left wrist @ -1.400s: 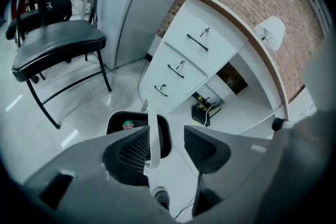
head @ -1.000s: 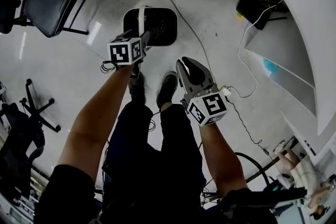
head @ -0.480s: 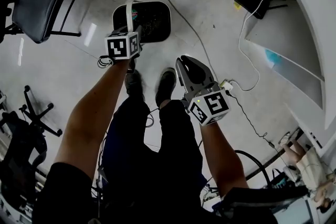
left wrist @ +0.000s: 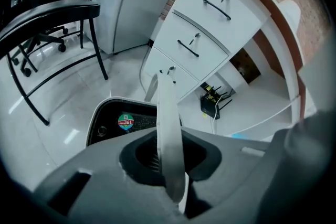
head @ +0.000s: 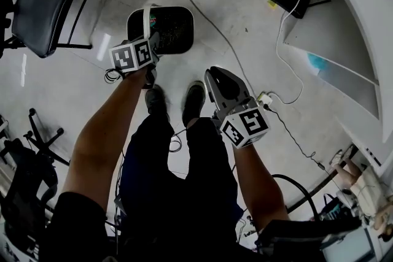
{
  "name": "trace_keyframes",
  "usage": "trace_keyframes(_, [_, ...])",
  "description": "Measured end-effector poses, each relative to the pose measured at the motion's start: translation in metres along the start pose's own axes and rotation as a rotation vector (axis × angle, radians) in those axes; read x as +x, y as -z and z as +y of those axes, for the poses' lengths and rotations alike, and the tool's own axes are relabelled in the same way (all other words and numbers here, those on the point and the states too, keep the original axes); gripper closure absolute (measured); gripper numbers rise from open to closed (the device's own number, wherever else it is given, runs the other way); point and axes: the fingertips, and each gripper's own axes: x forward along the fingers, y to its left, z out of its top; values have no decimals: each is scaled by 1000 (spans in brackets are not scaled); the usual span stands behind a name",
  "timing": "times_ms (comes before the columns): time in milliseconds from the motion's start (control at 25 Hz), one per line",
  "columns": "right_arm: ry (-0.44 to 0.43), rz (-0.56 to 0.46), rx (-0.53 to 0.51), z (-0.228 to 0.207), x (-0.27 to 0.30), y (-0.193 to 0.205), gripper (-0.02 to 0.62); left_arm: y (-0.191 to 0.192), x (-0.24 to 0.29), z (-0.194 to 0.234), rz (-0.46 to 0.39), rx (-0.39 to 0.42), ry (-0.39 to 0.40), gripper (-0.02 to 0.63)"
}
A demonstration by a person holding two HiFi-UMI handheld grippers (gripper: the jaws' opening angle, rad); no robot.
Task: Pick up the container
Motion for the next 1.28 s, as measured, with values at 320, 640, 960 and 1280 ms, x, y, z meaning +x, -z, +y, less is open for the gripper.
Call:
trace_keyframes(320, [-16,8,-26,19,-8,-13,569,-20,-51,-27,-23,120,71,558])
trace_keyframes(640, [-28,-19,-53,64,-35,-83,569,-41,-166,-74,-75,182,53,558])
trace_keyframes(960, [-29,-62,-134,113,-76,-179,570,-73,-290,-127,-158,136,11,558])
trace_keyframes(1280, [-28,-106,-131,157,-124,-257,571,-85,-401,-173,-222,86,-13,558])
